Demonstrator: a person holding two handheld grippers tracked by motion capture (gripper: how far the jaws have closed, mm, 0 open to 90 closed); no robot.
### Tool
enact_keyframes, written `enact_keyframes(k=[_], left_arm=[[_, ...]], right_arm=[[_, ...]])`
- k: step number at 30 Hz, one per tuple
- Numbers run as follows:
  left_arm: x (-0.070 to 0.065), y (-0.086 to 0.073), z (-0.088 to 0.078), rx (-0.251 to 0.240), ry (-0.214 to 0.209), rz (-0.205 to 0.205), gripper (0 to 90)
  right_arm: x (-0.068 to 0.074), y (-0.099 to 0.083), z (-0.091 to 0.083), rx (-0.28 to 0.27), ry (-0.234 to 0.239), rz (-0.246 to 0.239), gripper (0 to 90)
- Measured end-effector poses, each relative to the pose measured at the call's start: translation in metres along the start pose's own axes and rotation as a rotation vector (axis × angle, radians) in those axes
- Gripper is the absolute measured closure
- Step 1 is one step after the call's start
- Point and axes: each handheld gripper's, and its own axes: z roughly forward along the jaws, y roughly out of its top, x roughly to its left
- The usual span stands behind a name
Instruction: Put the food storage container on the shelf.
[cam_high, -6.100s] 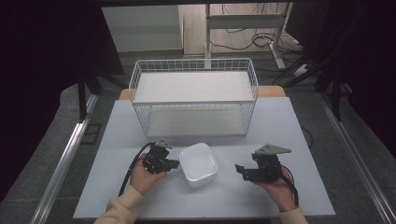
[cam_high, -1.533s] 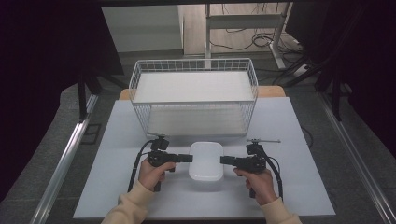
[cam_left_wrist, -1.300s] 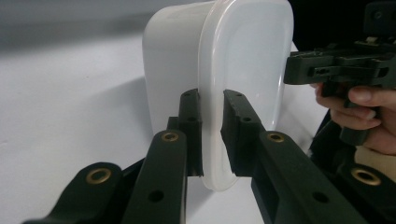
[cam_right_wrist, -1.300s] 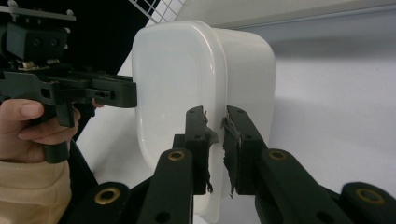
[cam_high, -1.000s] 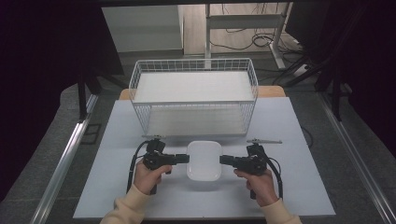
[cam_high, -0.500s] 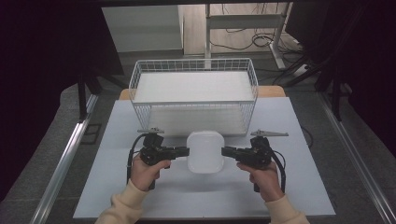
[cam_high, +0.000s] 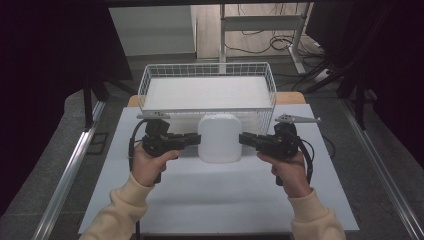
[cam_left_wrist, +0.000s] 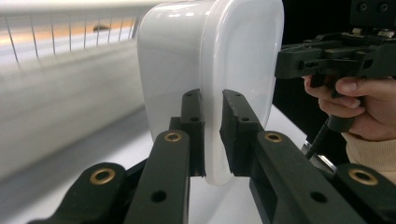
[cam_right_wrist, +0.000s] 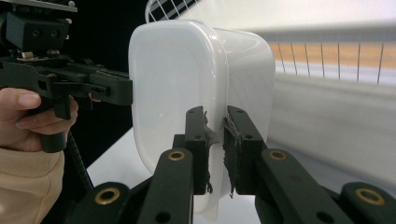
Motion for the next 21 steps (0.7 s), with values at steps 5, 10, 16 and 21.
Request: enact_keyframes(k=[5, 10, 16, 21], left_arm=[[0.0, 0.018, -0.006, -0.016, 0.001, 0.017, 80.9], [0.001, 0.027, -0.009, -0.023, 0.005, 0.017, 80.9], [0.004, 0.038, -0.014, -0.032, 0.006, 0.016, 80.9], [0.004, 0.045, -0.017, -0.037, 0.01, 0.019, 81.0]], right_arm=[[0.004, 0.02, -0.002, -0.016, 0.005, -0.019, 79.7], [0.004, 0.032, -0.001, -0.014, 0.006, -0.022, 79.7], [0.005, 0.048, 0.003, -0.013, 0.008, -0.031, 79.7], [0.006, 0.056, 0.005, -0.019, 0.008, -0.04, 79.7]])
